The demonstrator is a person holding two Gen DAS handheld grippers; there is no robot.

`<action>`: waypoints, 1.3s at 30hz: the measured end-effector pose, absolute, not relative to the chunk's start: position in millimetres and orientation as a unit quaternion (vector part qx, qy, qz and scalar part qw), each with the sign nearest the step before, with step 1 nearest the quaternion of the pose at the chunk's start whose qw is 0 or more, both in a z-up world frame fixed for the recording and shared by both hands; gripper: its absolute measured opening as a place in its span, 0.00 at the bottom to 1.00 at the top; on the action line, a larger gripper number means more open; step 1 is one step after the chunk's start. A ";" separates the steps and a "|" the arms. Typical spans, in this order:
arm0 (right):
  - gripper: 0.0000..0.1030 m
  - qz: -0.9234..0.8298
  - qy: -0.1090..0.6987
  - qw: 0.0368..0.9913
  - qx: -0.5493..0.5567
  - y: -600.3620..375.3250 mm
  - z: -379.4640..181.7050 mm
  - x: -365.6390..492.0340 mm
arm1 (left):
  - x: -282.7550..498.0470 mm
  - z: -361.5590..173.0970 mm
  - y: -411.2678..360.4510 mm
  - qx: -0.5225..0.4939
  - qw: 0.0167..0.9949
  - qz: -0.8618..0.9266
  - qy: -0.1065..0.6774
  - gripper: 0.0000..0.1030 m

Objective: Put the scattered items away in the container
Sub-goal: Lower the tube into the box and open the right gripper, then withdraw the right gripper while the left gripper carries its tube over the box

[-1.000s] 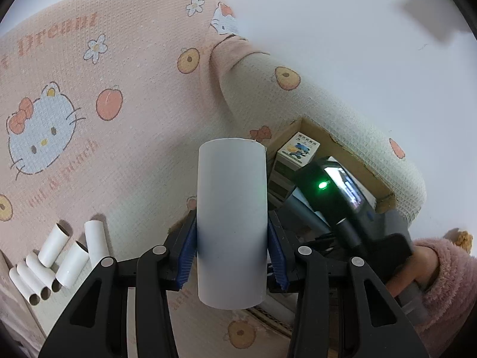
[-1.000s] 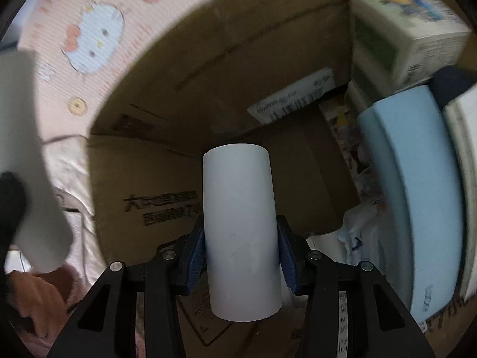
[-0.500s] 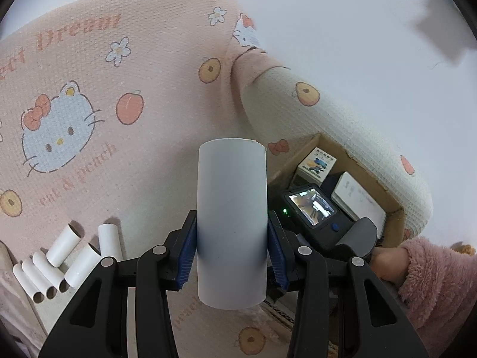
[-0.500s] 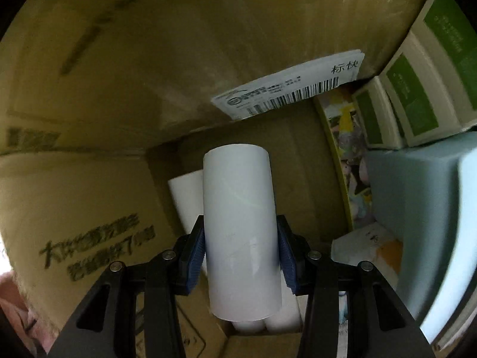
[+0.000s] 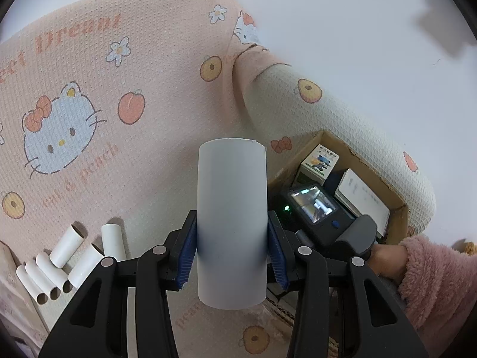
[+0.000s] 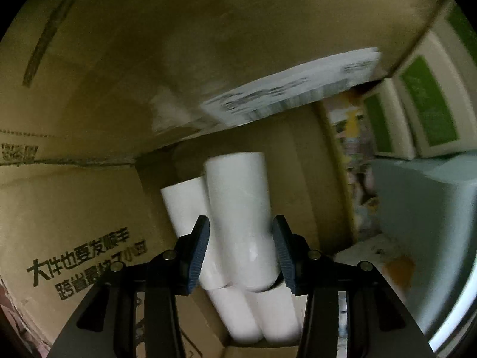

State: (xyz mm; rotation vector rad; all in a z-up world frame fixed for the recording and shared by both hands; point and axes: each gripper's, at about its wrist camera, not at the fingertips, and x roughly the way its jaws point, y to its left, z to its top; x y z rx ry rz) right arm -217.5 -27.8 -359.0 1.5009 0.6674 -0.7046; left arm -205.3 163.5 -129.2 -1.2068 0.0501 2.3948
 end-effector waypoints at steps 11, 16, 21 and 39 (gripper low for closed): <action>0.31 -0.300 0.277 0.624 0.666 -26.6 -365.6 -213.6 | -199.5 -133.6 170.0 -0.448 0.225 0.865 0.035 0.46; 0.31 -0.301 0.288 0.610 0.674 -25.7 -366.1 -209.4 | -195.8 -134.1 172.7 -0.453 0.225 0.862 0.039 0.46; 0.28 -0.316 0.242 0.605 0.690 -18.3 -353.4 -218.5 | -190.5 -126.8 176.9 -0.443 0.230 0.865 0.052 0.46; 0.11 -0.476 0.080 0.632 0.606 55.6 -269.1 -318.9 | -166.5 -126.6 227.5 -0.456 0.242 0.851 0.100 0.46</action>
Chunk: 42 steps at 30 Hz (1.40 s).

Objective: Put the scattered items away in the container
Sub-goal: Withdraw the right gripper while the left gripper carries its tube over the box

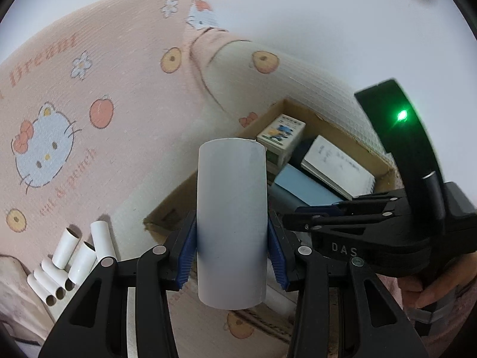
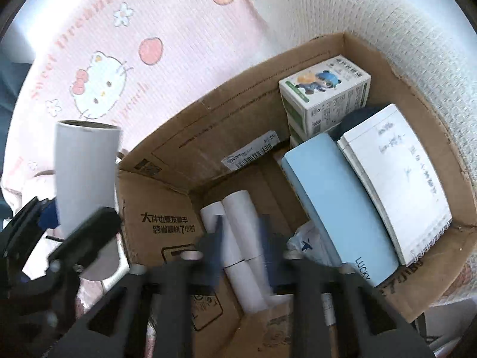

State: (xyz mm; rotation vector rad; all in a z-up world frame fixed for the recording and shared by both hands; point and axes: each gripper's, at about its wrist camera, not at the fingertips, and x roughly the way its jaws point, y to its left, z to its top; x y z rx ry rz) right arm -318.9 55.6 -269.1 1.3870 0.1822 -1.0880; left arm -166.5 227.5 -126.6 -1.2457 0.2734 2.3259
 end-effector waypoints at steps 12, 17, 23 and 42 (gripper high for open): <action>0.11 -0.530 0.004 0.626 0.572 103.1 -252.3 -376.1 | -165.9 -155.0 286.1 -0.525 0.185 0.815 0.160 0.46; 0.12 -0.546 -0.010 0.618 0.566 119.9 -253.7 -403.3 | -177.0 -174.4 299.9 -0.575 0.175 0.786 0.145 0.46; 0.12 -0.547 -0.015 0.610 0.573 129.7 -269.0 -416.4 | -201.2 -210.1 306.1 -0.649 0.114 0.743 0.113 0.46; 0.12 -0.571 -0.003 0.592 0.570 135.4 -283.6 -430.6 | -246.7 -293.5 264.2 -0.713 -0.025 0.674 -0.190 0.46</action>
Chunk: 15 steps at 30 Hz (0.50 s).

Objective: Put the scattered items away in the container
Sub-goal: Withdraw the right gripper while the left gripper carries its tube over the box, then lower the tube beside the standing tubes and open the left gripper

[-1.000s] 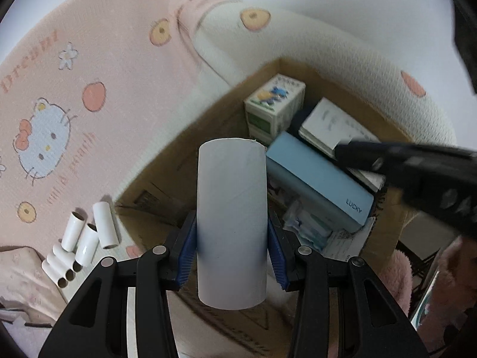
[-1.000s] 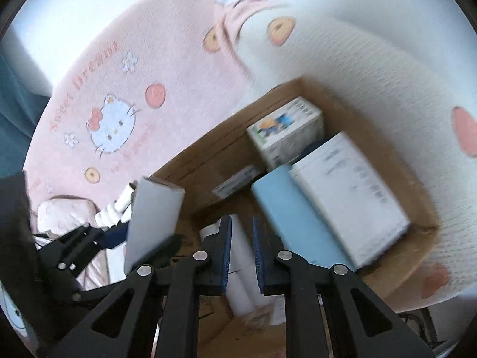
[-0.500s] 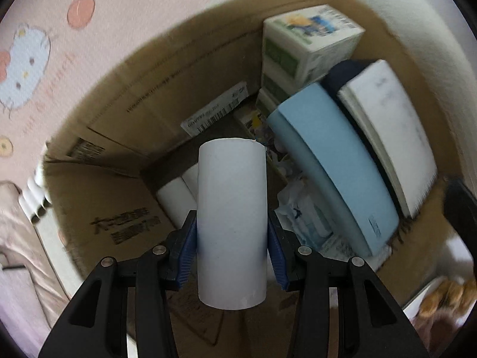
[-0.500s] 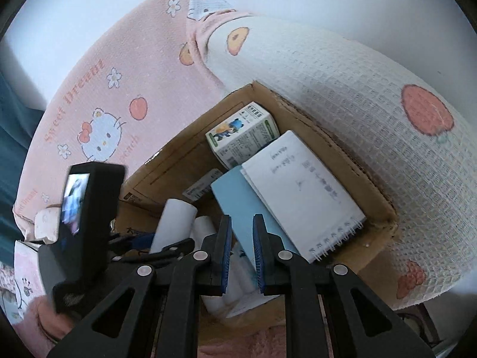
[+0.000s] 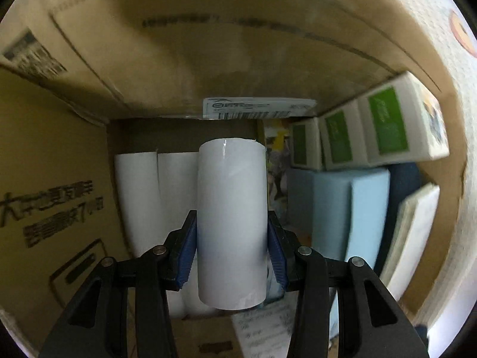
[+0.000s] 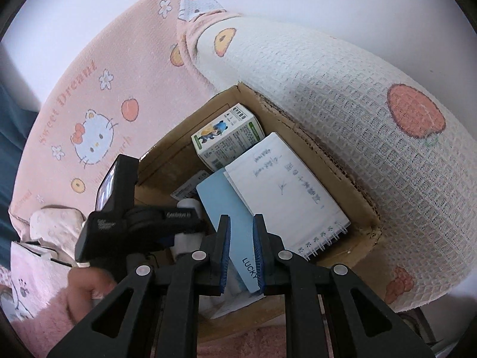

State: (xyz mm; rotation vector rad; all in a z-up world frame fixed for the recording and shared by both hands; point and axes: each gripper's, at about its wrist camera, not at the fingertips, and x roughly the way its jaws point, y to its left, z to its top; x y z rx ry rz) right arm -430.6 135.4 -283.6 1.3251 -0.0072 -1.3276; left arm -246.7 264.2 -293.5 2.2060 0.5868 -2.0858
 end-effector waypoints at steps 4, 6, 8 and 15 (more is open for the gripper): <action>0.12 -0.573 0.008 0.589 0.569 133.9 -284.3 -426.6 | -251.5 -304.1 263.4 0.694 0.046 -0.693 0.189 0.46; 0.12 -0.579 0.018 0.584 0.569 131.9 -285.1 -423.4 | -253.8 -309.0 260.4 0.691 0.051 -0.693 0.200 0.46; 0.12 -0.579 0.021 0.584 0.569 131.7 -285.5 -421.4 | -255.2 -315.7 255.3 0.696 0.051 -0.681 0.223 0.46; 0.12 -0.585 0.038 0.569 0.576 127.4 -290.7 -418.9 | -258.2 -316.6 256.3 0.710 0.041 -0.671 0.211 0.46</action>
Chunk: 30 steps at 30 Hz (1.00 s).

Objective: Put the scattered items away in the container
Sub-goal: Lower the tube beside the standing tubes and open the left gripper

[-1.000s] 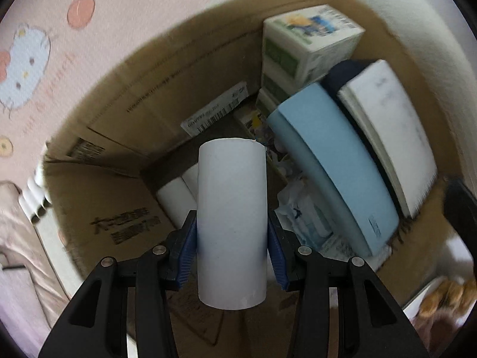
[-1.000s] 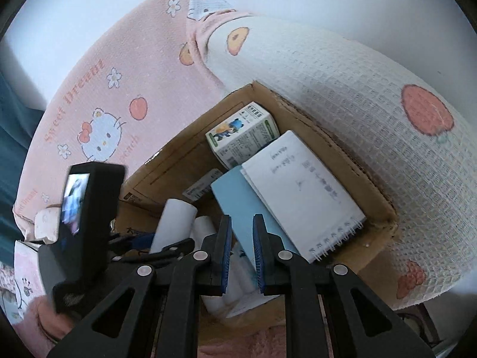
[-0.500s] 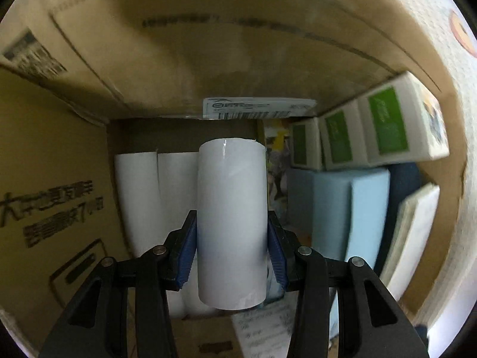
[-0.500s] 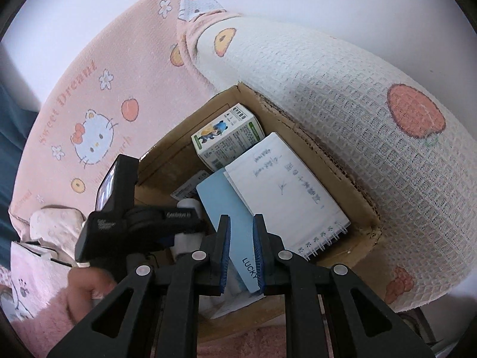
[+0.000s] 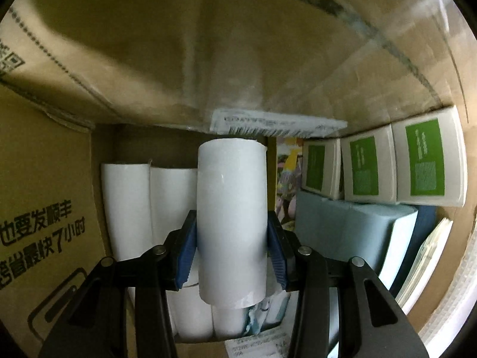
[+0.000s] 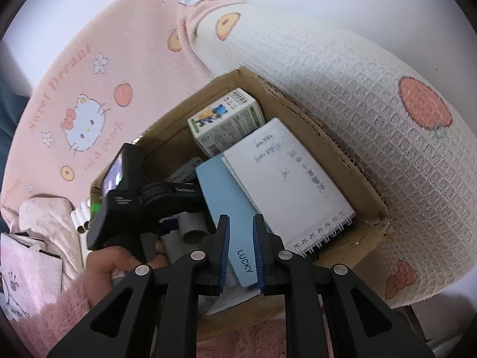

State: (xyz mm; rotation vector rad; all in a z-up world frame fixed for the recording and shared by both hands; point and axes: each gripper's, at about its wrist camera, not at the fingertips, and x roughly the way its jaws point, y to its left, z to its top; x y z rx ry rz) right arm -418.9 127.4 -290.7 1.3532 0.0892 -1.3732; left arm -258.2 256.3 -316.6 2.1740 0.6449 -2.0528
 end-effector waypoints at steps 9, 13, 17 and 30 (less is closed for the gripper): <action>0.12 -0.586 0.055 0.563 0.580 124.6 -293.5 -415.1 | -259.5 -314.8 259.9 0.719 0.044 -0.667 0.190 0.46; 0.12 -0.585 0.056 0.558 0.586 125.9 -296.7 -415.1 | -263.1 -312.3 267.3 0.723 0.050 -0.672 0.150 0.45; 0.12 -0.584 0.058 0.554 0.590 126.2 -299.0 -415.4 | -266.1 -310.8 278.7 0.728 0.056 -0.676 0.100 0.43; 0.12 -0.590 0.065 0.540 0.596 135.7 -308.5 -422.0 | -269.7 -287.7 282.2 0.712 -0.022 -0.687 0.144 0.08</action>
